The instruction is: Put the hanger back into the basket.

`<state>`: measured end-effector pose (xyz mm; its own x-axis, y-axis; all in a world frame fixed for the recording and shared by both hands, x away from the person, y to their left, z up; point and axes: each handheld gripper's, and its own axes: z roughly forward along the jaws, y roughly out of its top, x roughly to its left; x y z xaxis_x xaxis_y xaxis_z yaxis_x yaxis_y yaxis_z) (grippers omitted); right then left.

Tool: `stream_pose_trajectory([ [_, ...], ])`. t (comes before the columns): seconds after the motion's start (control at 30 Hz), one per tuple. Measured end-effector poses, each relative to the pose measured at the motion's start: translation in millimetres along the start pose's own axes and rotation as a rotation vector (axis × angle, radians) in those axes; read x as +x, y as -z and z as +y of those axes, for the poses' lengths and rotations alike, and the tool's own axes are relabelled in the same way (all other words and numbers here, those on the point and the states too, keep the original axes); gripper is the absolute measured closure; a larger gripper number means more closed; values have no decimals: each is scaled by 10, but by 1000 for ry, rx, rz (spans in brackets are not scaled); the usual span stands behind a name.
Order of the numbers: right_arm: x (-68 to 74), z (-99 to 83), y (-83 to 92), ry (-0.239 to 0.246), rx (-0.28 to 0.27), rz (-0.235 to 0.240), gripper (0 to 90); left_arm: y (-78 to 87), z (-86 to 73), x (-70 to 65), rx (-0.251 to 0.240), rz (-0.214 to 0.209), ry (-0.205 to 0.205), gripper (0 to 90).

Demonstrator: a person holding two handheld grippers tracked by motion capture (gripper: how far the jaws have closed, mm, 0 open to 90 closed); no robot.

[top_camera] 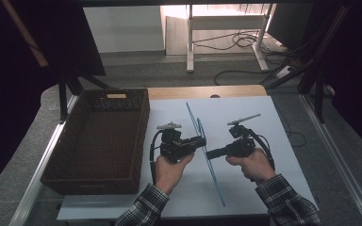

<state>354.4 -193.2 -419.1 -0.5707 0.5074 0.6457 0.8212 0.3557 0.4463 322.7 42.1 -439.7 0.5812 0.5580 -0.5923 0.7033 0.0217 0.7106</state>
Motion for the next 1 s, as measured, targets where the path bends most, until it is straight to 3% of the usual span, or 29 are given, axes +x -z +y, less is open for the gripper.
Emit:
stream_pose_trajectory([
  [0.1, 4, 1, -23, -2, -9, 1, 882, 13, 25, 8, 11, 3, 27, 781],
  [0.3, 27, 14, -73, 0, -31, 2, 865, 44, 74, 80, 15, -63, 104, 848],
  [0.33, 32, 17, -90, 4, -32, -1, 860, 50, 82, 80, 16, -63, 107, 867],
  [0.4, 44, 21, -111, 12, -49, -5, 847, 75, 114, 47, 25, -7, 57, 877],
  [0.47, 61, 26, -108, 12, -68, 17, 810, 115, 145, 104, 31, -45, 98, 878],
  [0.63, 135, 7, -42, 57, -90, 2, 731, 244, 293, 97, 75, 9, 42, 880],
  [0.83, 178, -45, 57, 103, -101, -25, 712, 465, 552, 35, 131, 60, -31, 880],
  [1.0, 134, -98, 127, 101, -113, -28, 702, 667, 782, -16, 196, 83, -73, 881],
])
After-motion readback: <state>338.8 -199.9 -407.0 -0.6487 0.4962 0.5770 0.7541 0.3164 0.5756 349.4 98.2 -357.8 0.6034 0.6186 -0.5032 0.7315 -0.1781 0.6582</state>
